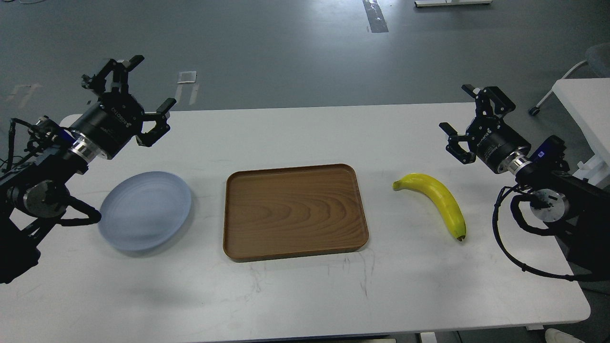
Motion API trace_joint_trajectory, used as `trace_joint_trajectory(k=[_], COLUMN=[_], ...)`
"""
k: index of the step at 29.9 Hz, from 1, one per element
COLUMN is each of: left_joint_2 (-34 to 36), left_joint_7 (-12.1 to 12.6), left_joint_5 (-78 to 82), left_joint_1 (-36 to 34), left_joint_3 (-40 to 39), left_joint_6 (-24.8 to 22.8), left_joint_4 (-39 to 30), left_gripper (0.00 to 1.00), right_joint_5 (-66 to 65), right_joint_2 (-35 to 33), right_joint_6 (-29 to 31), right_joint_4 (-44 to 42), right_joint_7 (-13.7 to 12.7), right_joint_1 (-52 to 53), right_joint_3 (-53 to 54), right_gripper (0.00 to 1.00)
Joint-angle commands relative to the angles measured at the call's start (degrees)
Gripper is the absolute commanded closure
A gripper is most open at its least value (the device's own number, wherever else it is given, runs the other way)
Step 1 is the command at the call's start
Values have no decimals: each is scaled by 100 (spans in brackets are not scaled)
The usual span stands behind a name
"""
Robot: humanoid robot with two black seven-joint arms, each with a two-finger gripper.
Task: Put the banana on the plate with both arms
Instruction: 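Move the left gripper down toward the rim of the light blue plate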
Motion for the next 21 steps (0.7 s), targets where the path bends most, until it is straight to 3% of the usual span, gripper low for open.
trace_joint_trajectory(k=[1,8,16,21], left_joint_2=[11,3,-50,-76], left_joint_7=[-2,50,59,-2], left_joint_5=[1,71,88,167], left_joint_1=[80,45,10,-17], left_joint_3=[-34,9,18,27], left_joint_6=[0,0,0,0], left_joint_4=[2,116,890,855], left_gripper=[0,0,0,0], right_joint_5=[-4,-4,-4,-4], right_joint_2=[16,7,-10,-2], right_joint_6=[0,0,0,0], right_joint_4=[-1,-36,-177,-177], right_joint_7=[0,0,0,0], right_joint_1=[-17,-35,-44,-53], right_joint_3=[-2,-10,-19,-19], right_gripper=[0,0,0,0])
